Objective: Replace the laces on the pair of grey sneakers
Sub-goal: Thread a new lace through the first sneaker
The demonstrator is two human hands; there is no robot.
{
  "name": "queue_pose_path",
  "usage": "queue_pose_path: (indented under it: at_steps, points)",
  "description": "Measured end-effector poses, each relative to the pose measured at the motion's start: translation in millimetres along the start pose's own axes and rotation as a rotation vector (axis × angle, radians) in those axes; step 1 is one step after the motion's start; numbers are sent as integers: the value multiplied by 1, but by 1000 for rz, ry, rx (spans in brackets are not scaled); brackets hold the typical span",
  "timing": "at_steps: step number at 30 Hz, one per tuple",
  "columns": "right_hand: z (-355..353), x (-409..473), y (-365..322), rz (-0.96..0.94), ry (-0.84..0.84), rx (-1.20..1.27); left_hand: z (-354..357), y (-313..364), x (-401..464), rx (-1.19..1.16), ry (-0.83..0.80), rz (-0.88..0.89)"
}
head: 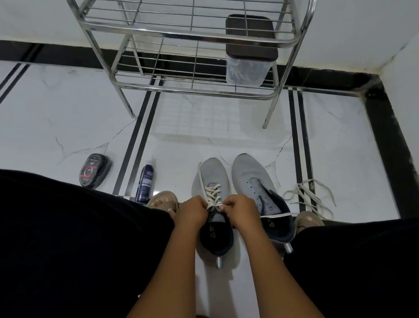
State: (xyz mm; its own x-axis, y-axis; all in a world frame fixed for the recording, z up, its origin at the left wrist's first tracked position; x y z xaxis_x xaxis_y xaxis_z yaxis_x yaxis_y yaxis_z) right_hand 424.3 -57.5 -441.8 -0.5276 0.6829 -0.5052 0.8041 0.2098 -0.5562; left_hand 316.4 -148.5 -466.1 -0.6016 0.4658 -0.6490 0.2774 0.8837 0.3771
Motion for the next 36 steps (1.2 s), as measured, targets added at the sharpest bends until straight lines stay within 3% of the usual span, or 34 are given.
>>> queue_pose_path:
  at_steps: [7, 13, 16, 18, 21, 24, 27, 29, 30, 33, 36]
  points:
    - [3, 0, 1, -16, 14, 31, 2, 3, 0, -650, 60, -97]
    - [7, 0, 7, 27, 105, 44, -1, 5, 2, -942, 173, -108]
    - [8, -3, 12, 61, 148, -37, 4, -8, 1, -824, 295, -227]
    - [8, -5, 13, 73, 139, -75, 7, -11, -3, -618, 294, -201]
    - [6, 1, 16, 66, 25, -123, 8, -10, 0, -177, 131, -130]
    - [-1, 6, 19, 101, -24, 14, 8, -14, 5, 123, -61, -139]
    - [-3, 9, 17, 150, -23, 200, 2, -8, 4, 227, -35, -91]
    - [2, 10, 16, 180, -34, 319, -8, 3, -2, 67, 153, 2]
    - [6, 11, 15, 205, -35, 425, -12, 7, -5, -127, 203, 47]
    - [18, 9, 13, 283, -26, 850, -15, 17, -16, -761, 69, -43]
    - [25, 10, 12, 337, 13, 1095, -8, 20, -18, -1236, -74, -176]
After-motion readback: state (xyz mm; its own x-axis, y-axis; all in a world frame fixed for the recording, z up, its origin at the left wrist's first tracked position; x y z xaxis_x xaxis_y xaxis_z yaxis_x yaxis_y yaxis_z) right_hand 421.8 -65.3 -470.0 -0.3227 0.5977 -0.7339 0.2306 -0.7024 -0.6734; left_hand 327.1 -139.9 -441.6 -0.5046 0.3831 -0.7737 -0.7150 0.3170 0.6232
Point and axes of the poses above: each hand's wrist, its own x-axis towards the middle knuckle, its own z-axis out of the palm, y = z × x, the point moved 2 cm from there along x, towards the middle knuckle, and after that the axes turned 2 degrees about -z, right-handed, at the moved point
